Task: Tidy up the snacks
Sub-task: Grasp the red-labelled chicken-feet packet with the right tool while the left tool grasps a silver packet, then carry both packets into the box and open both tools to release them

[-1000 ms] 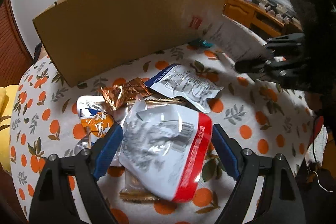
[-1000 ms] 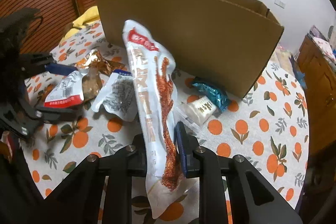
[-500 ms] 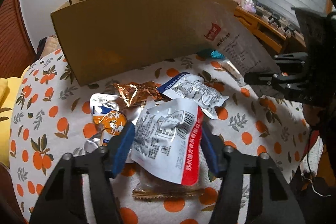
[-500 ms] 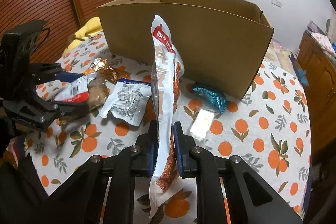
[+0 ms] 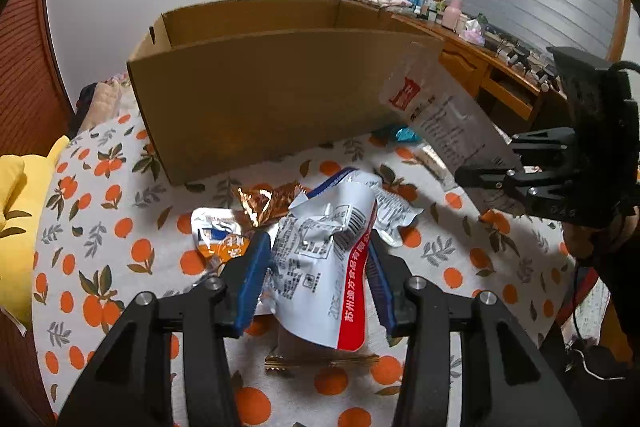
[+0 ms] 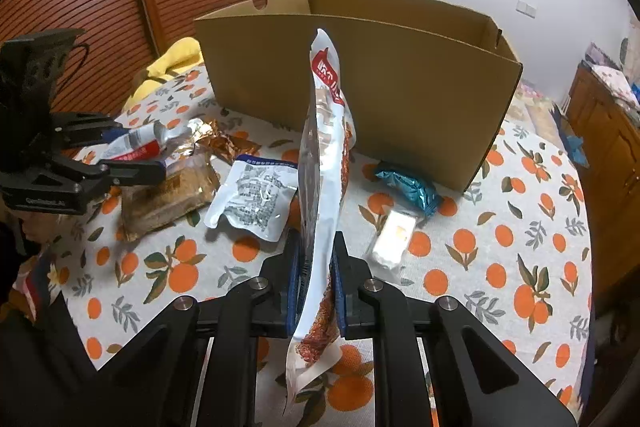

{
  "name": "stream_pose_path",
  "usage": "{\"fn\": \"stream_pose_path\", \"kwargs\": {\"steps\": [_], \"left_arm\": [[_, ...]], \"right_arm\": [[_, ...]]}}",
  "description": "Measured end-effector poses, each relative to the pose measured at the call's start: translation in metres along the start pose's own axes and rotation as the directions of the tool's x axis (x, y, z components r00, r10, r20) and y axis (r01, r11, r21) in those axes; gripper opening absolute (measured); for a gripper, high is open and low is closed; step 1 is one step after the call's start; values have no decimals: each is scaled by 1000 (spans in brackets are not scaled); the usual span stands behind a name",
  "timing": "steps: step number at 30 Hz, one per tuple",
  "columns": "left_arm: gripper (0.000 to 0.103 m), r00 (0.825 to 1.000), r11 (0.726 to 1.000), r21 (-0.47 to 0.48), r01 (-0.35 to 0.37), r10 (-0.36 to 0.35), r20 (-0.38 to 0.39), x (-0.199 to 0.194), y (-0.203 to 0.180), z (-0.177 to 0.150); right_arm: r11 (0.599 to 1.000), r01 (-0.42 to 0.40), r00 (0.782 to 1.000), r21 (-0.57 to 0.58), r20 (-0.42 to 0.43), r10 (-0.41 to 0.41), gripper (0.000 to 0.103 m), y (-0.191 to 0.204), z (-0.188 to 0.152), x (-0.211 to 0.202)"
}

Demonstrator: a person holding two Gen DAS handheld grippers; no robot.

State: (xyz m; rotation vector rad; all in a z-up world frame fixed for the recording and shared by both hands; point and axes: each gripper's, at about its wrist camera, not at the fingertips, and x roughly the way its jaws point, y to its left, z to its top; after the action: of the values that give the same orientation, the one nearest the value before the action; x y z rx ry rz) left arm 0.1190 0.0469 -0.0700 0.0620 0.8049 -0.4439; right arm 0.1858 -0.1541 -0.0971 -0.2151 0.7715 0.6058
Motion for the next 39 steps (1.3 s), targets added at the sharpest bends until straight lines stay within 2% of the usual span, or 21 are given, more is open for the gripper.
{"fn": "stream_pose_path", "kwargs": {"steps": [13,21,39], "left_arm": [[46,998,1000,16,11,-12,63,-13,-9,27],[46,996,1000,14,-8,7,91,-21,-9,50],[47,981,997,51,-54,43,187,-36,14,132]], "right_arm": [[1000,10,999,6,48,-10,12,-2,11,-18],[1000,11,997,-6,78,-10,12,-3,26,-32],[995,27,983,-94,182,-10,12,-15,101,-61]]}}
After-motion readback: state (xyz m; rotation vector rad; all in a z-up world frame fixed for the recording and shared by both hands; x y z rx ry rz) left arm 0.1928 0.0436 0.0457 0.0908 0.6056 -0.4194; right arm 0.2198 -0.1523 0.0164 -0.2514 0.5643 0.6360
